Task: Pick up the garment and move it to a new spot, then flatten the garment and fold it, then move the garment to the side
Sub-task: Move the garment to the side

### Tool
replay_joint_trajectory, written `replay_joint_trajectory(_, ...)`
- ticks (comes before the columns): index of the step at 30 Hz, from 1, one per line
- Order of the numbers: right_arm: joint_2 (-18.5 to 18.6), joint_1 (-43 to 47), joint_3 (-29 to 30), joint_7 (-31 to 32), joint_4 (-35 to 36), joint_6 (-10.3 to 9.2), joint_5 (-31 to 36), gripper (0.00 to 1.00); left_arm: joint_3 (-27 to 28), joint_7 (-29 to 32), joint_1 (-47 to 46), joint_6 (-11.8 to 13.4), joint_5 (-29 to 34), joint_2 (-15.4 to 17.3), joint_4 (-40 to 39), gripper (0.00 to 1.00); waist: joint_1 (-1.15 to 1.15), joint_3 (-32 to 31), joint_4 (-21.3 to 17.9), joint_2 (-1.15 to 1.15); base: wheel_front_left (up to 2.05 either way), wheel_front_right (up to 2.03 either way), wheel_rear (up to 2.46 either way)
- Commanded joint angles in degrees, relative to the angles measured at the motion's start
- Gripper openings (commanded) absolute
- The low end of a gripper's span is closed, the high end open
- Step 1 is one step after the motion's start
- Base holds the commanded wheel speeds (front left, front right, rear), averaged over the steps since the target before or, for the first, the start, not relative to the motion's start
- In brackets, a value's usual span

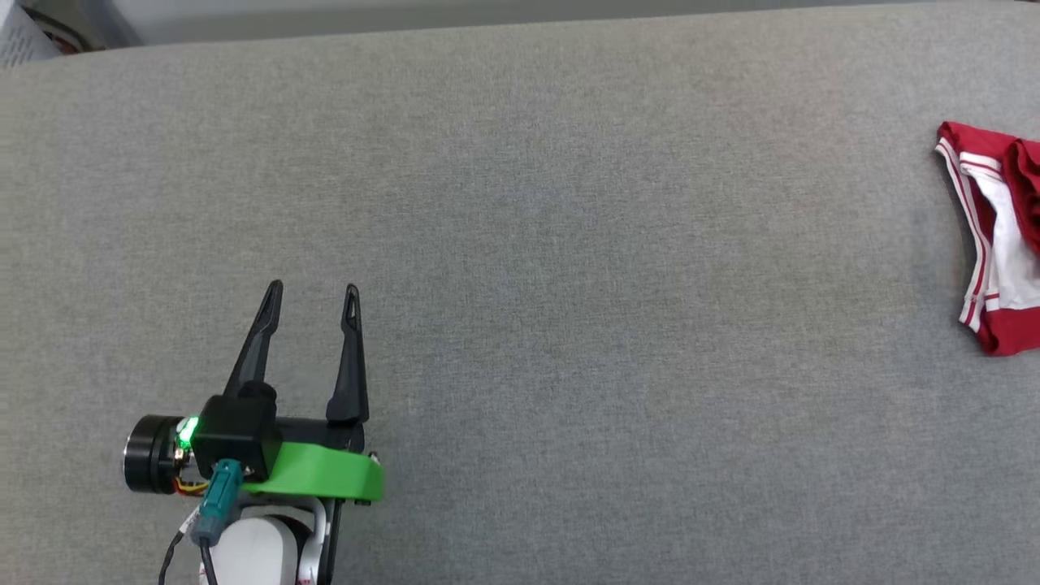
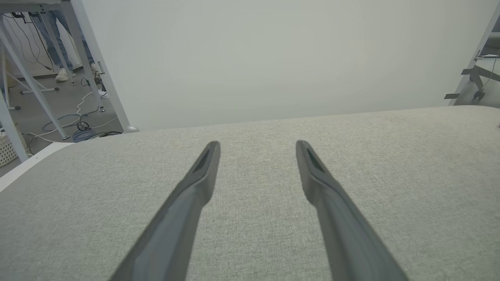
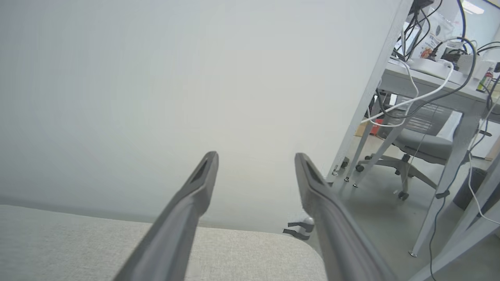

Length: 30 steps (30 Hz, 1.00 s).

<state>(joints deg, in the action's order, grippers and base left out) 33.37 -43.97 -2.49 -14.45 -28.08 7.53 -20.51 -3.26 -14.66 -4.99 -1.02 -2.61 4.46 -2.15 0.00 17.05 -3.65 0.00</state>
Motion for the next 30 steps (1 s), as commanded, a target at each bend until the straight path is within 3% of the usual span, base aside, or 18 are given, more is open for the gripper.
replay_joint_trajectory(1, -1.9, 2.2, -0.2, -0.5, 1.5, -0.04, 1.2, 1.00, 0.2, -0.3, 0.8, 0.2, -0.5, -0.3, 0.3, 1.00, 0.00, -2.7, 1.3, 0.00, 0.00, 0.00, 0.00)
replay_joint_trajectory(4, -7.7, 8.2, -0.6, -0.5, 9.4, -0.04, 3.6, 1.00, 0.5, -0.3, 1.9, 0.4, -0.6, -0.6, 1.3, 1.00, 0.00, -4.8, 2.2, 0.00, 0.00, 0.00, 0.00)
replay_joint_trajectory(8, -11.9, 14.3, -1.4, -0.5, 15.3, -0.04, 6.2, 1.00, 1.0, -0.3, 2.7, 0.6, -0.7, -0.8, 2.1, 1.00, 0.00, -6.7, 2.8, 0.00, 0.00, 0.00, 0.00)
replay_joint_trajectory(19, -22.1, 31.6, -1.2, -0.5, 21.8, -0.04, 10.2, 1.00, 2.2, -0.3, 4.7, 0.4, -0.8, -1.1, 3.8, 1.00, 0.00, -10.9, 4.5, 0.00, 0.00, 0.00, 0.00)
replay_joint_trajectory(30, -26.8, 42.7, 1.2, -0.5, 26.6, -0.04, 13.1, 1.00, 2.2, -0.3, 7.0, 0.1, -0.8, -1.4, 4.3, 1.00, 0.00, -13.0, 4.6, 0.00, 0.00, 0.00, 0.00)
